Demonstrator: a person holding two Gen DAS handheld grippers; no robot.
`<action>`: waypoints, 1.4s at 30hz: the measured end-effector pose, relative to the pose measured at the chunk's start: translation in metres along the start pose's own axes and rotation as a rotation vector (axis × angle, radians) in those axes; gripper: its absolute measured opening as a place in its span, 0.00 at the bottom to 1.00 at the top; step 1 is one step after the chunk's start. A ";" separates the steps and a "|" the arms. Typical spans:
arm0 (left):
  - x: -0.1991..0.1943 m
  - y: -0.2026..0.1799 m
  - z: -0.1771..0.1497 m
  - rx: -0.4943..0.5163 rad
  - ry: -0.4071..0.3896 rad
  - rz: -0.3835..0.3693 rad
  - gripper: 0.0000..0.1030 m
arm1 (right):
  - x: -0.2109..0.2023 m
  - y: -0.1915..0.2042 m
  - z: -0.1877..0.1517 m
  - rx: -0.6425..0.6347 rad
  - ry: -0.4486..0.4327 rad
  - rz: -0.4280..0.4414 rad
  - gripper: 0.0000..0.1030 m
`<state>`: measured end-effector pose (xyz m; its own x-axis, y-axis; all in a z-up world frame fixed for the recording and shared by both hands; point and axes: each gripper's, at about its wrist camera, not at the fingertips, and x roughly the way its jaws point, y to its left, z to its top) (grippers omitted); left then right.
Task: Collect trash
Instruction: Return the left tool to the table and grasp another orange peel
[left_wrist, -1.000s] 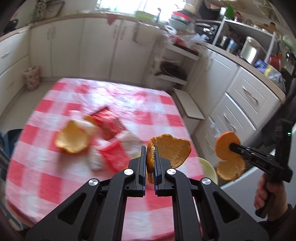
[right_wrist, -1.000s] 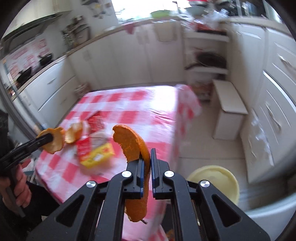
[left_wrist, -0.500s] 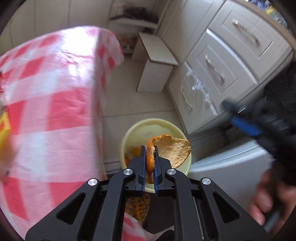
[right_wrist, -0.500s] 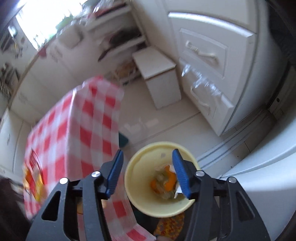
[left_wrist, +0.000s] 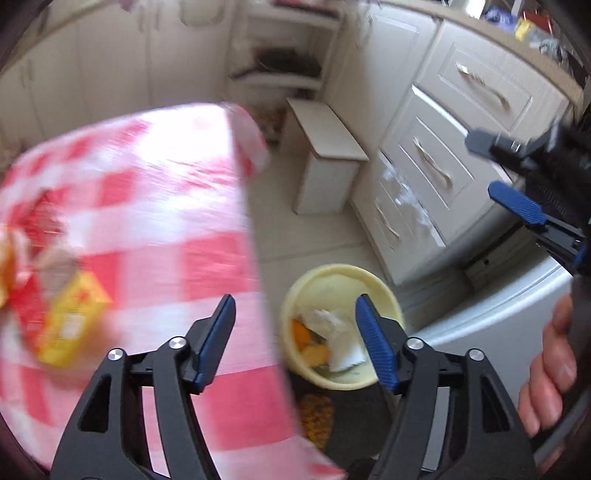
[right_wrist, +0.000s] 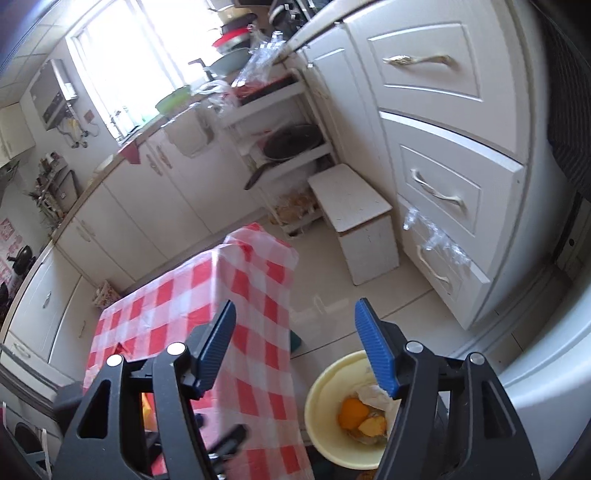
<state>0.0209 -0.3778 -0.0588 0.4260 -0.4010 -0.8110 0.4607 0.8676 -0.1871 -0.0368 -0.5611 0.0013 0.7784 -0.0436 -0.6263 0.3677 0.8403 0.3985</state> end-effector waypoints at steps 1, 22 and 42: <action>-0.016 0.019 -0.001 -0.006 -0.029 0.032 0.67 | 0.002 0.012 -0.002 -0.023 0.008 0.019 0.63; -0.037 0.328 -0.015 -0.501 0.076 0.320 0.76 | 0.058 0.274 -0.145 -0.693 0.352 0.432 0.63; -0.090 0.347 -0.011 -0.224 -0.018 0.377 0.07 | 0.102 0.258 -0.144 -0.744 0.434 0.216 0.74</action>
<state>0.1339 -0.0379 -0.0566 0.5464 -0.0470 -0.8362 0.0911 0.9958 0.0035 0.0643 -0.2707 -0.0566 0.4757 0.2387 -0.8466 -0.3088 0.9465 0.0933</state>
